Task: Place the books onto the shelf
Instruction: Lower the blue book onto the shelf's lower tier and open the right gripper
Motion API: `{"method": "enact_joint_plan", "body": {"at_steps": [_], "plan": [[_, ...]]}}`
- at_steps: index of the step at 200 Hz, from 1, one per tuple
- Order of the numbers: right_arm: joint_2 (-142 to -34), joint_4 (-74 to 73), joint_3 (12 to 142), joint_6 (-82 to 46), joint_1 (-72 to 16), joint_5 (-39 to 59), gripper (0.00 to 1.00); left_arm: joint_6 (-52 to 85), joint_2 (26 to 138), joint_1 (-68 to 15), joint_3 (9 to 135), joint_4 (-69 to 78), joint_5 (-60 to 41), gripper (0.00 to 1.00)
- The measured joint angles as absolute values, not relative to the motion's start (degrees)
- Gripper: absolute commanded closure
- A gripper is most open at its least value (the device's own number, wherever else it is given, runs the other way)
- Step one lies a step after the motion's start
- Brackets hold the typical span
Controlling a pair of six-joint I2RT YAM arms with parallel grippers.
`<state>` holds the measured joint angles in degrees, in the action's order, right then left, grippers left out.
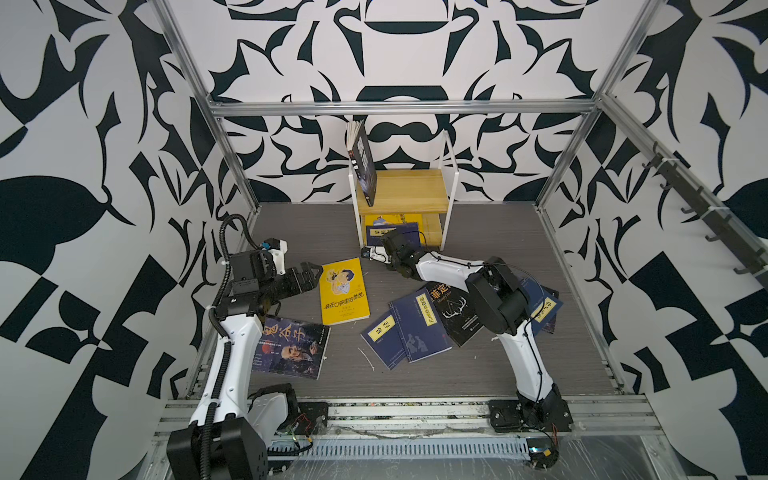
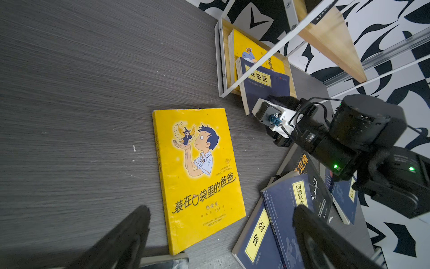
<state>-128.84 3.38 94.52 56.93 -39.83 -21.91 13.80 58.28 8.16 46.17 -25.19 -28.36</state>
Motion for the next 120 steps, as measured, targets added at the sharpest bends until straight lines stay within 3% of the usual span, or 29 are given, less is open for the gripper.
{"method": "enact_joint_plan", "body": {"at_steps": [120], "plan": [[-132.97,20.05,111.74,51.77,-36.32,-15.75,0.35,13.89,58.06,7.97,46.50,-25.61,-28.45,0.00]]}}
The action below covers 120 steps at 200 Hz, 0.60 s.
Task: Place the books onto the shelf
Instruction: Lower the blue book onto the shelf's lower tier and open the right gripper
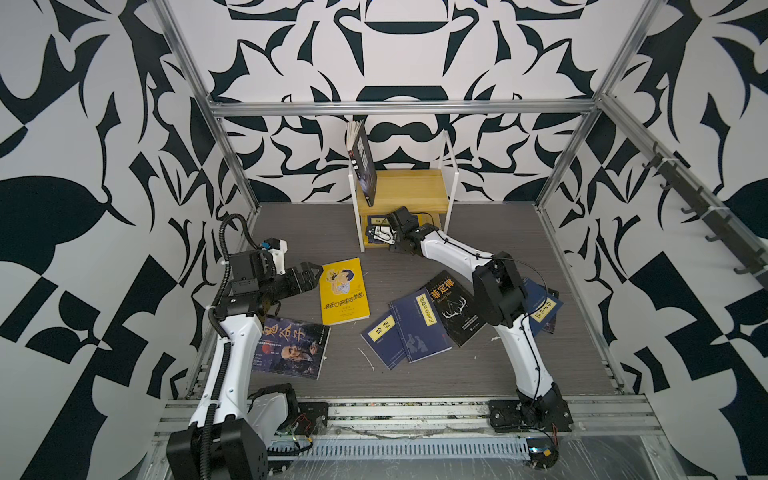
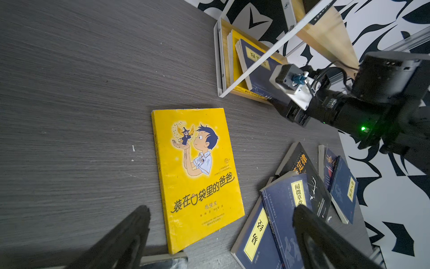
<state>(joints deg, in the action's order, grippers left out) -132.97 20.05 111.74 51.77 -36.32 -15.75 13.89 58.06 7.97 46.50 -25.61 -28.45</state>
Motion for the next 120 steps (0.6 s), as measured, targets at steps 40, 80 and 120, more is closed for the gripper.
{"method": "enact_joint_plan", "body": {"at_steps": [40,80,120], "plan": [[-133.12,23.09,111.79,50.74,-36.36,-12.01,0.35,13.87,58.02,7.97,46.50,-25.63,-28.45,0.00],[-134.13,24.14,114.28,50.04,-36.36,-10.48,0.38,13.87,58.02,7.97,46.68,-25.76,-28.45,0.01],[-136.70,23.70,116.84,49.80,-36.01,-10.50,0.44,13.87,58.02,8.16,46.72,-25.78,-28.45,0.01]]}}
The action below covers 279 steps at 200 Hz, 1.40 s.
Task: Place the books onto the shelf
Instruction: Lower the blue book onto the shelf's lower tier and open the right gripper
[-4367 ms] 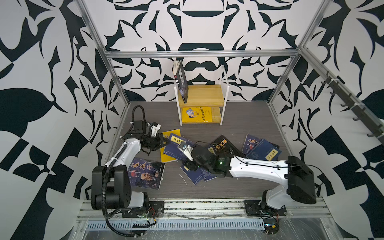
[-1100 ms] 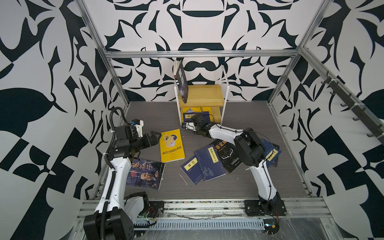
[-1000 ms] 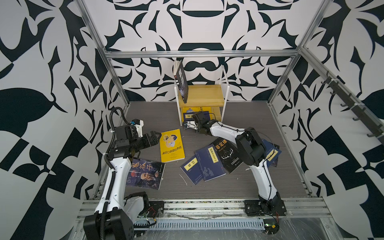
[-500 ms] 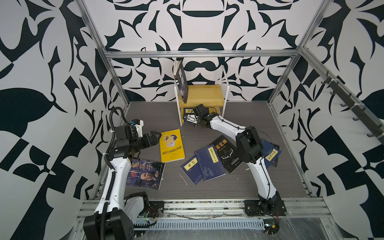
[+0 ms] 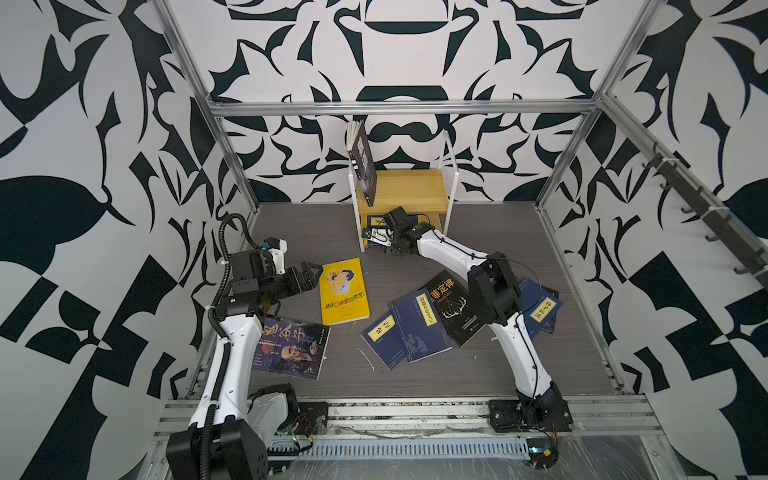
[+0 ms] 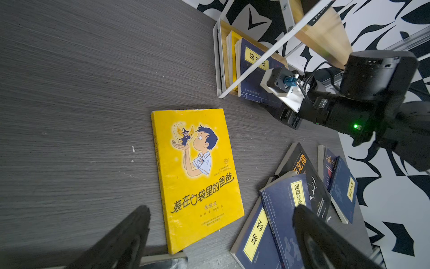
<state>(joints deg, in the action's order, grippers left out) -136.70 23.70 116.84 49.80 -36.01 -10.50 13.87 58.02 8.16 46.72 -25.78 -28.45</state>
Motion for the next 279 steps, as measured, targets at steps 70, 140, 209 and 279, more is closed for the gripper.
{"method": "enact_joint_plan", "body": {"at_steps": [70,140,209,279], "plan": [[-137.45,23.70,117.91,49.67,-35.16,-11.33,0.52,13.85,58.02,8.67,46.72,-25.80,-28.47,0.01],[-137.40,24.56,118.10,48.95,-34.87,-8.34,0.42,13.85,58.02,8.67,46.72,-25.80,-28.53,0.00],[-137.40,25.30,119.13,47.40,-34.46,-6.87,0.56,13.87,58.02,8.67,46.72,-25.80,-28.67,0.00],[-137.40,25.21,119.74,46.19,-34.09,-6.81,0.61,13.87,58.02,8.67,46.72,-25.80,-28.75,0.01]]}}
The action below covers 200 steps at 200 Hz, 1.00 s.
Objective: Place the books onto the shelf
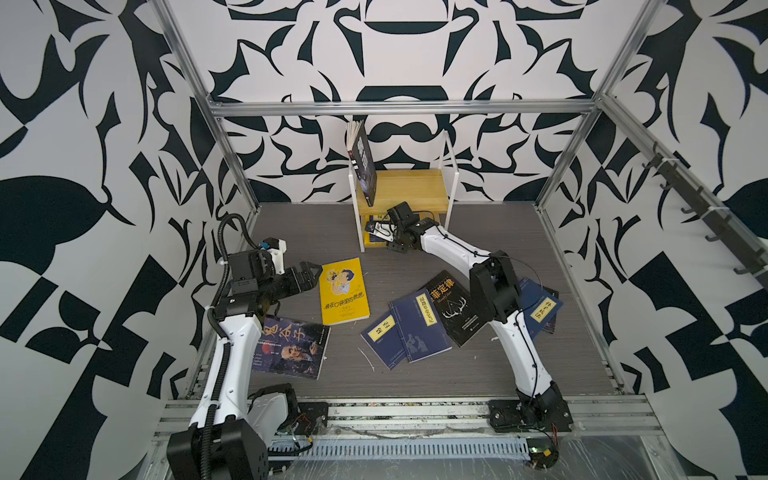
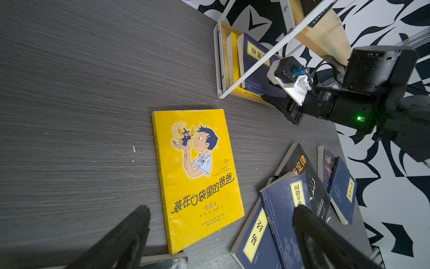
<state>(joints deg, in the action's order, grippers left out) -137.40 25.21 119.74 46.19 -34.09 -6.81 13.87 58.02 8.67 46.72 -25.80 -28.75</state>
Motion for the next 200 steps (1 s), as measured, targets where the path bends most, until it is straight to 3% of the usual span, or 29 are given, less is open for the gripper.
{"method": "enact_joint_plan", "body": {"at_steps": [36,92,156,180,200], "plan": [[-137.40,24.99,119.74,45.69,-34.06,-6.76,0.67,13.85,58.02,8.67,46.72,-25.80,-28.75,0.01],[-134.85,25.96,117.58,41.36,-33.93,-4.49,0.54,13.43,57.80,8.67,46.72,-25.78,-29.02,0.00],[-106.08,25.21,93.38,21.21,-34.02,-1.06,0.44,10.35,58.24,6.52,46.76,-25.80,-32.49,0.02],[-94.94,22.59,80.64,10.59,-34.37,0.75,0.37,8.56,60.84,3.33,48.51,-26.92,-33.06,0.03],[-88.79,21.80,71.05,1.34,-34.85,1.93,0.36,5.41,64.49,-0.97,52.12,-28.75,-33.91,0.04]]}}
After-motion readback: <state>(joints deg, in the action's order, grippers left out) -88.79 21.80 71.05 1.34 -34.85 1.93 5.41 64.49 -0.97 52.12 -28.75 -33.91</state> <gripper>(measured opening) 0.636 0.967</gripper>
